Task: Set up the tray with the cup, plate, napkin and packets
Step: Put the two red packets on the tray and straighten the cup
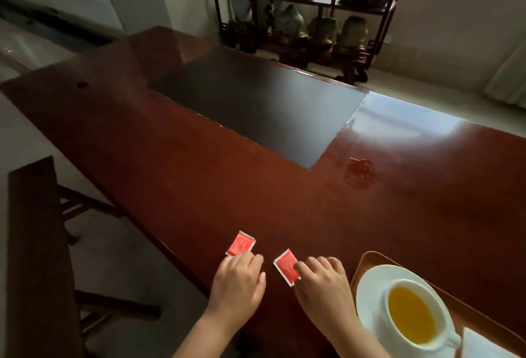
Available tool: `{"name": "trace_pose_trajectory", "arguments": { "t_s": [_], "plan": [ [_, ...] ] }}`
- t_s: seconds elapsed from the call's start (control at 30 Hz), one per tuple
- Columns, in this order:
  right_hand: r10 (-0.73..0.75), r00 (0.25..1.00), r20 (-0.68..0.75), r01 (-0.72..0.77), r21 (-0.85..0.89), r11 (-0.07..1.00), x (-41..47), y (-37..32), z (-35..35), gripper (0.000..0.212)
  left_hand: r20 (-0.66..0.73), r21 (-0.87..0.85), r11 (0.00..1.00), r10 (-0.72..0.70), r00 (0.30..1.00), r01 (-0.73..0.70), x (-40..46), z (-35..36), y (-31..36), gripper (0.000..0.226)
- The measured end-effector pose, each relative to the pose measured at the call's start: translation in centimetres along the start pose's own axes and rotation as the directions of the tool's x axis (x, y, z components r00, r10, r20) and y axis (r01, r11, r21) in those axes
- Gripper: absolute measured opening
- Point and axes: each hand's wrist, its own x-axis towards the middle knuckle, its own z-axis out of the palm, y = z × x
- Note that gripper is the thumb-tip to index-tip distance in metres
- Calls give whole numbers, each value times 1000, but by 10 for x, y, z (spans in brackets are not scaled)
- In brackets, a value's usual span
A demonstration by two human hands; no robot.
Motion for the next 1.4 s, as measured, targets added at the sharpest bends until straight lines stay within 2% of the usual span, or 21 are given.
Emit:
{"name": "trace_pose_trajectory", "arguments": {
  "t_s": [0.13, 0.3, 0.47, 0.53, 0.67, 0.83, 1.0, 1.13, 1.2, 1.3, 1.4],
  "plan": [
    [97, 994, 43, -95, -31, 995, 20, -24, 29, 32, 104, 31, 998, 51, 993, -54, 17, 0, -58, 23],
    [344, 929, 137, -343, -35, 939, 25, -34, 51, 36, 253, 35, 990, 121, 960, -134, 40, 18, -102, 31],
    [347, 926, 148, -336, -97, 937, 30, -41, 63, 53, 300, 55, 976, 185, 936, -210, 58, 42, -105, 41],
    [352, 923, 154, -337, -118, 934, 33, -39, 65, 56, 318, 91, 975, 163, 934, -201, 61, 49, -102, 49],
    [362, 918, 164, -337, -162, 928, 34, -38, 71, 54, 362, 127, 976, 119, 924, -175, 60, 58, -100, 64],
    [308, 944, 119, -279, -209, 937, 34, -35, 76, 40, 369, 162, 963, 145, 918, -217, 63, 62, -100, 63],
    [134, 989, 67, -107, -310, 945, 33, -29, 76, 41, 267, 94, 964, 215, 939, -247, 60, 58, -97, 46],
    [8, 996, 88, 31, -427, 904, 27, -25, 78, 43, 107, 29, 947, 314, 943, -319, 53, 58, -104, 50],
    [-29, 996, 80, 63, -466, 883, 23, -25, 81, 42, 36, -27, 935, 356, 934, -355, 51, 58, -112, 49],
    [-60, 995, 78, 90, -484, 870, 15, -27, 85, 42, 26, -100, 918, 388, 921, -384, 48, 54, -122, 45],
    [-27, 997, 67, 53, -431, 901, 12, -29, 86, 43, 29, -223, 934, 294, 955, -281, 46, 50, -122, 29]
  ]
}}
